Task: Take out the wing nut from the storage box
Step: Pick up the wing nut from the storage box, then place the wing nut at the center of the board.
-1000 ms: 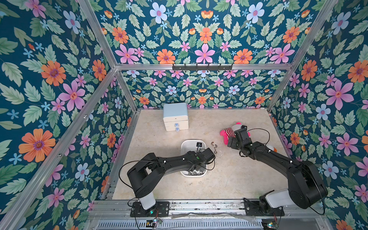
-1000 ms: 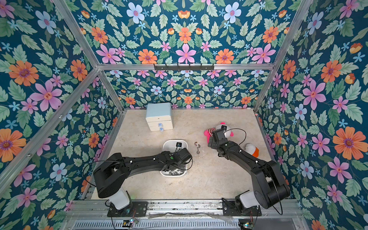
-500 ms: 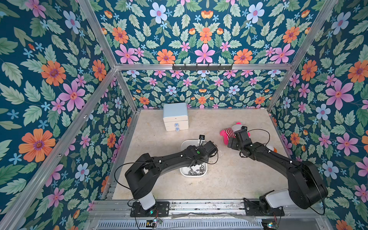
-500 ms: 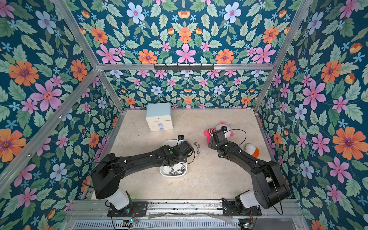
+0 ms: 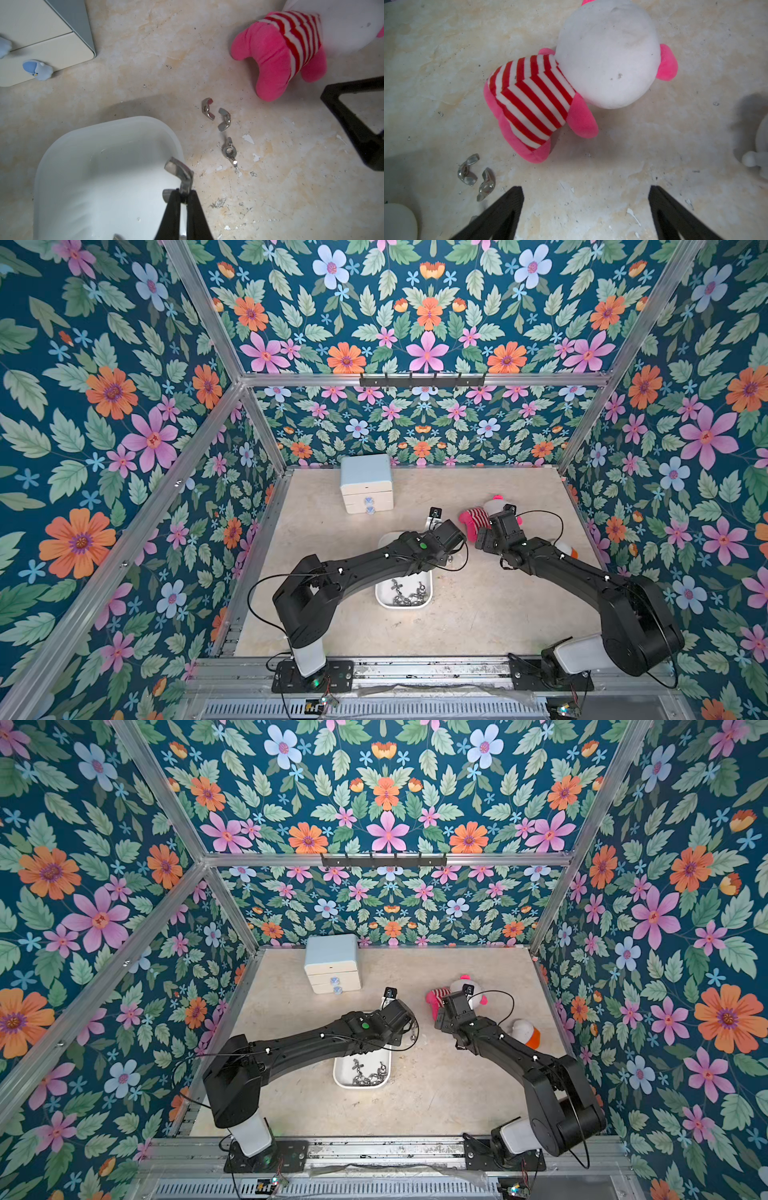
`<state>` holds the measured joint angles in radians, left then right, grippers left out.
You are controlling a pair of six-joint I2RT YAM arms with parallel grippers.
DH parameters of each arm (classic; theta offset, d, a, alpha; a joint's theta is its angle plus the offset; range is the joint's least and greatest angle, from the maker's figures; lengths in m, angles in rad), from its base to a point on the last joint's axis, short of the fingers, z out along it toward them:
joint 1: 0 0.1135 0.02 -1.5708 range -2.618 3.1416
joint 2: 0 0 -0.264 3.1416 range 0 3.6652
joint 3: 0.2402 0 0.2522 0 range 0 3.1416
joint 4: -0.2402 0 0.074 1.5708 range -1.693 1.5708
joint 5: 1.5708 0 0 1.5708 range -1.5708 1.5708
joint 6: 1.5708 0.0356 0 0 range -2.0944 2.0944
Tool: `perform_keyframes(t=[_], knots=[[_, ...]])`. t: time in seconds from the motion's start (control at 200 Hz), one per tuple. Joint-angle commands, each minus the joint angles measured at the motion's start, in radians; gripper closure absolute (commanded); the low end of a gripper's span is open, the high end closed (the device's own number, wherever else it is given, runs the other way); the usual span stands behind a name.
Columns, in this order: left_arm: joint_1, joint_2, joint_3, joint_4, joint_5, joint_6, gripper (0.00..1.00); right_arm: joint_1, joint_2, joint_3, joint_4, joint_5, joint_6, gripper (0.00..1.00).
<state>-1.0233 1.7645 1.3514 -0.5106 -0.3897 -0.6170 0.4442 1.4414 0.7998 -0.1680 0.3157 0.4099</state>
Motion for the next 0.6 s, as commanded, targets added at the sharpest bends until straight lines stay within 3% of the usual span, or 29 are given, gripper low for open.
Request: perform_keyframes(t=[0.0, 0.595], knots=[[0.001, 0.015, 0.038, 0.004, -0.005, 0.04, 0.99, 0.001, -0.007, -0.005, -0.002, 0.02, 0.01, 0.01], [0.002, 0.205, 0.255, 0.043, 0.064, 0.105, 1.0, -0.041, -0.058, -0.048, -0.01, 0.018, 0.007, 0.01]])
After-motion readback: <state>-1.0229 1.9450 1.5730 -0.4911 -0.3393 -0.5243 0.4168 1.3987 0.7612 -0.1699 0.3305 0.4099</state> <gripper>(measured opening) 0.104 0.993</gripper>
